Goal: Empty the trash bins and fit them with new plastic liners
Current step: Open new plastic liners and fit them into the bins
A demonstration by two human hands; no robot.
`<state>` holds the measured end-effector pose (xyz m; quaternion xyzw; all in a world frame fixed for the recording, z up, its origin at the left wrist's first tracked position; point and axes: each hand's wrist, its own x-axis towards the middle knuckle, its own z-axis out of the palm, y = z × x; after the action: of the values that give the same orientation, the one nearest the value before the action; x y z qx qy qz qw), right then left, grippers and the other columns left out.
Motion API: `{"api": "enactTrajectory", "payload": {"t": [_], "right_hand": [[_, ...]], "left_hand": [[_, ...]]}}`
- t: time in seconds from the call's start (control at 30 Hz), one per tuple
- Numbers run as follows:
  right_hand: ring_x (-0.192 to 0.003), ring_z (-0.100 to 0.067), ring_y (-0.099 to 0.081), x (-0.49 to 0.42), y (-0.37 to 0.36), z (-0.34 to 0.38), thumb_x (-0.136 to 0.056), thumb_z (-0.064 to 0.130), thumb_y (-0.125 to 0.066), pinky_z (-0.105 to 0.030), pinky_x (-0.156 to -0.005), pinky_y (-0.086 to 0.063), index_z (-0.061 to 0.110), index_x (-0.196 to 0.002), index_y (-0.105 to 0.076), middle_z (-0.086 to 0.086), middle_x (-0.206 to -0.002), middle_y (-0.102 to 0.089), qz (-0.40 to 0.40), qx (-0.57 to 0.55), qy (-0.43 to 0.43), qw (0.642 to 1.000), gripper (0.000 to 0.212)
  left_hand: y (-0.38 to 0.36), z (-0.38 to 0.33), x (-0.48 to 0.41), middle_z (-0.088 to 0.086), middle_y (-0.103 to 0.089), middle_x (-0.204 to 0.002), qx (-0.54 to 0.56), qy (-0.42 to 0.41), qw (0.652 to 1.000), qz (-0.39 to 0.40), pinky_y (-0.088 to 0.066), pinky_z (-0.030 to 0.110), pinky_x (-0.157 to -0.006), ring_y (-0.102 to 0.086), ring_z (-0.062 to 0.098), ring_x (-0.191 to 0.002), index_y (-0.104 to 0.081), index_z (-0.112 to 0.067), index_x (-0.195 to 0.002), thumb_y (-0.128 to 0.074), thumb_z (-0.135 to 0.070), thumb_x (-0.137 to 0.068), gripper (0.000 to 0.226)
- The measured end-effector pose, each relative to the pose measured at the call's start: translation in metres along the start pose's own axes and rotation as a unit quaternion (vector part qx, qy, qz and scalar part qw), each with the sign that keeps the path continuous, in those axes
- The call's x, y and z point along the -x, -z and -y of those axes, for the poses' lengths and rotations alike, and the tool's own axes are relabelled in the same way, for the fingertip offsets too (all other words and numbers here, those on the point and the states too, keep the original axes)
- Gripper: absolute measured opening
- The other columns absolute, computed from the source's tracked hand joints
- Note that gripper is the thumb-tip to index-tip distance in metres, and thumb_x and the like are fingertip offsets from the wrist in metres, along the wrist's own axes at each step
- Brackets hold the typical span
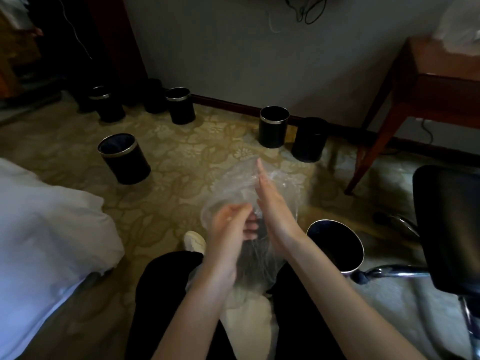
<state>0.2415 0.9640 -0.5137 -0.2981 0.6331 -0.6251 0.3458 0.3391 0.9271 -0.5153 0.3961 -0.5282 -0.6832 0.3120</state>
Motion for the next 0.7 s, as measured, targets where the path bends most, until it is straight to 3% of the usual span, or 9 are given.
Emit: {"api": "enactTrajectory", "payload": {"t": [0.1, 0.23, 0.27, 0.33, 0.4, 0.5, 0.57, 0.63, 0.7], "right_hand": [[-0.149, -0.004, -0.014, 0.001, -0.007, 0.003, -0.104, 0.054, -0.023, -0.042, -0.124, -0.012, 0.057, -0.147, -0.020, 0.019, -0.162, -0.015, -0.001, -0.019, -0.005, 1.000, 0.043], [-0.148, -0.004, -0.018, 0.003, -0.003, 0.006, -0.102, 0.058, -0.027, -0.030, -0.116, -0.016, 0.066, -0.138, -0.027, 0.021, -0.161, -0.020, -0.017, -0.029, 0.007, 0.999, 0.037], [-0.147, -0.004, -0.018, 0.003, 0.001, 0.007, -0.102, 0.059, -0.027, -0.030, -0.115, -0.017, 0.066, -0.138, -0.026, 0.022, -0.160, -0.019, -0.030, -0.023, 0.005, 0.999, 0.037], [-0.144, 0.001, -0.017, 0.002, 0.011, 0.008, -0.102, 0.059, -0.024, -0.029, -0.114, -0.015, 0.063, -0.142, -0.024, 0.024, -0.160, -0.017, -0.059, 0.007, 0.003, 0.998, 0.041], [-0.136, 0.007, -0.016, 0.001, 0.021, 0.008, -0.101, 0.059, -0.022, -0.026, -0.111, -0.015, 0.058, -0.146, -0.022, 0.025, -0.158, -0.017, -0.093, 0.042, -0.006, 0.995, 0.045], [-0.138, 0.005, -0.016, -0.001, 0.029, 0.009, -0.103, 0.055, -0.021, -0.029, -0.116, -0.015, 0.050, -0.151, -0.022, 0.024, -0.159, -0.019, -0.118, 0.066, -0.023, 0.990, 0.048], [-0.143, 0.002, -0.015, -0.002, 0.030, 0.009, -0.105, 0.051, -0.020, -0.033, -0.121, -0.013, 0.044, -0.153, -0.022, 0.020, -0.160, -0.019, -0.126, 0.085, -0.032, 0.988, 0.048], [-0.145, 0.001, -0.015, -0.002, 0.030, 0.008, -0.106, 0.047, -0.020, -0.030, -0.122, -0.011, 0.039, -0.154, -0.021, 0.018, -0.161, -0.019, -0.132, 0.101, -0.037, 0.985, 0.049], [-0.147, -0.001, -0.015, 0.000, 0.032, 0.007, -0.106, 0.046, -0.020, -0.030, -0.122, -0.010, 0.037, -0.155, -0.022, 0.016, -0.161, -0.019, -0.136, 0.114, -0.042, 0.983, 0.049]], "left_hand": [[-0.017, 0.015, -0.020, 0.007, -0.072, -0.103, 0.090, 0.118, 0.989, 0.008, -0.056, 0.026, -0.075, -0.068, 0.015, -0.090, -0.068, -0.010, -0.101, -0.049, -0.015, -0.100, 0.020], [-0.007, 0.014, -0.062, -0.001, -0.060, -0.127, 0.132, 0.172, 0.976, -0.020, -0.046, 0.038, -0.100, -0.055, 0.015, -0.112, -0.062, -0.025, -0.107, -0.044, -0.038, -0.102, 0.022], [0.000, 0.008, -0.070, 0.001, -0.061, -0.122, 0.137, 0.186, 0.972, -0.031, -0.047, 0.042, -0.097, -0.056, 0.017, -0.106, -0.062, -0.026, -0.106, -0.045, -0.049, -0.099, 0.030], [0.016, -0.001, -0.086, 0.002, -0.062, -0.100, 0.143, 0.202, 0.968, -0.045, -0.051, 0.039, -0.073, -0.057, 0.018, -0.083, -0.064, -0.026, -0.109, -0.043, -0.068, -0.091, 0.050], [0.034, -0.006, -0.095, 0.003, -0.065, -0.101, 0.143, 0.210, 0.966, -0.043, -0.052, 0.036, -0.061, -0.056, 0.012, -0.073, -0.062, -0.029, -0.112, -0.040, -0.073, -0.088, 0.055], [0.057, -0.004, -0.102, 0.008, -0.058, -0.127, 0.128, 0.227, 0.965, -0.039, -0.043, 0.055, -0.092, -0.054, 0.022, -0.090, -0.060, -0.024, -0.108, -0.038, -0.070, -0.091, 0.054], [0.069, -0.005, -0.107, 0.009, -0.054, -0.131, 0.124, 0.234, 0.963, -0.046, -0.038, 0.062, -0.089, -0.054, 0.030, -0.103, -0.057, -0.023, -0.121, -0.037, -0.068, -0.092, 0.057], [0.079, -0.009, -0.112, 0.008, -0.054, -0.128, 0.118, 0.244, 0.962, -0.033, -0.030, 0.073, -0.093, -0.047, 0.036, -0.122, -0.050, -0.027, -0.136, -0.046, -0.091, -0.066, 0.095], [0.089, -0.012, -0.114, 0.013, -0.050, -0.141, 0.124, 0.255, 0.958, -0.032, -0.021, 0.079, -0.098, -0.041, 0.045, -0.130, -0.048, -0.026, -0.143, -0.054, -0.097, -0.044, 0.122]]}}
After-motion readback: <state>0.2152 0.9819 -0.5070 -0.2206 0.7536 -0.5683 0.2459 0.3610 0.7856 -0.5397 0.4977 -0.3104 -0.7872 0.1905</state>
